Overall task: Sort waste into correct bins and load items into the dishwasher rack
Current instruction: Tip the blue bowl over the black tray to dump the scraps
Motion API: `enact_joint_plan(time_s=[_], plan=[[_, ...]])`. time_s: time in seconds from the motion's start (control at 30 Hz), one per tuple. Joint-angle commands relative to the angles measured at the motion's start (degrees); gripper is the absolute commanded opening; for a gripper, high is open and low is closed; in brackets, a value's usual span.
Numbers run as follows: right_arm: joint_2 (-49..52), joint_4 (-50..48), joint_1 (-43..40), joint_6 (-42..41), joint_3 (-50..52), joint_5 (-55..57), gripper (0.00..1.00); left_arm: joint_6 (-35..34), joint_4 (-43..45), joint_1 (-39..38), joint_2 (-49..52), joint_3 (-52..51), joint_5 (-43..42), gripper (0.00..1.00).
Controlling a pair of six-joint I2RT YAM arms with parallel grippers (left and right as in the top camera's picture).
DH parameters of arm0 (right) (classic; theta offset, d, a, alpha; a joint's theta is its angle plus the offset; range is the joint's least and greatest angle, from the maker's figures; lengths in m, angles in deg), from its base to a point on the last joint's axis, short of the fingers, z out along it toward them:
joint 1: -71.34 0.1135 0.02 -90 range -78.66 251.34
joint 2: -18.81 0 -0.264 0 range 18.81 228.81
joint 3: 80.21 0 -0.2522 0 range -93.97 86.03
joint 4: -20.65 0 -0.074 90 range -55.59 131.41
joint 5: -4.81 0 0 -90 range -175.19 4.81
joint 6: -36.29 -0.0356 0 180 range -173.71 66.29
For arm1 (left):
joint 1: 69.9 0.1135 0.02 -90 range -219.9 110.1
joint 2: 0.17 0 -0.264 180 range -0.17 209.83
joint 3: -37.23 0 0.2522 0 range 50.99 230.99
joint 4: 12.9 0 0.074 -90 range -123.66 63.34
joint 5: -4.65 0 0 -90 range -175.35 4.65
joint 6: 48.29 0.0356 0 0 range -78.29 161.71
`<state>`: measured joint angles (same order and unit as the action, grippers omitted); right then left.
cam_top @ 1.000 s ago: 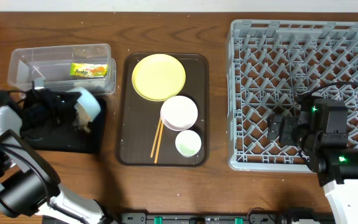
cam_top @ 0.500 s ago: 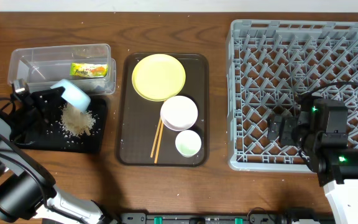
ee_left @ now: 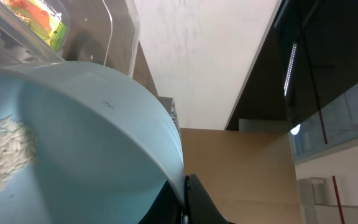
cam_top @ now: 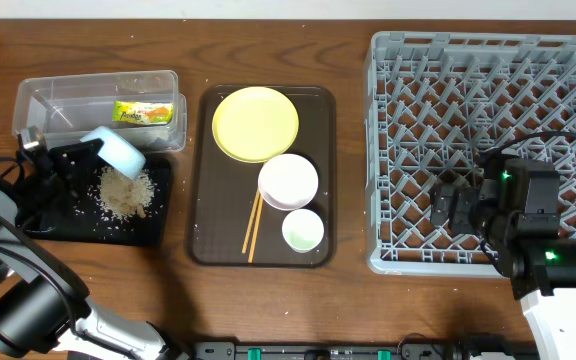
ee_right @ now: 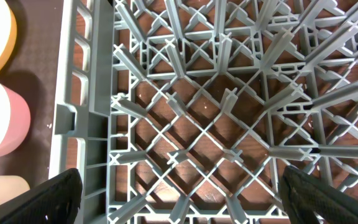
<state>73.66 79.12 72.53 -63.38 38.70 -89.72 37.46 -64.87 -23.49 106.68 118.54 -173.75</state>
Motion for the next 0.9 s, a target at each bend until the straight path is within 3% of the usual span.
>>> enact_joint_plan(time_s=[0.0,0.13,0.2,0.3,0.4,0.5,0.6,0.73,0.87], plan=[[-0.46,-0.11,0.72,-0.57,-1.38,-0.44,0.99,0.61,0.22,0.28,0.22,1.2,-1.11,0.06],[-0.46,-0.11,0.72,-0.57,-1.38,-0.44,0.99,-0.35,0.13,0.28,0.22,1.2,5.6,0.06],[-0.46,-0.09,0.72,-0.57,-1.38,-0.44,0.99,-5.49,-0.28,0.28,0.22,1.2,10.73,0.06],[-0.46,-0.09,0.72,-0.57,-1.38,-0.44,0.99,-5.66,0.55,0.26,0.22,1.2,7.87,0.06],[-0.46,-0.11,0.72,-0.57,-1.38,-0.44,0.99,0.48,1.29,0.11,0.22,1.27,-1.57,0.06],[-0.46,-0.11,0.72,-0.57,-1.38,-0.44,0.99,0.42,1.42,0.13,0.22,1.25,0.59,0.06],[-0.46,-0.09,0.72,-0.57,-1.38,-0.44,0.99,-4.9,1.2,0.17,0.22,1.2,5.73,0.06],[-0.46,-0.04,0.72,-0.57,-1.38,-0.44,0.99,-0.04,1.44,0.07,0.07,1.25,-1.64,0.06],[-0.46,-0.09,0.72,-0.57,-1.38,-0.44,0.99,-5.31,1.29,0.2,0.09,1.25,8.63,0.06]])
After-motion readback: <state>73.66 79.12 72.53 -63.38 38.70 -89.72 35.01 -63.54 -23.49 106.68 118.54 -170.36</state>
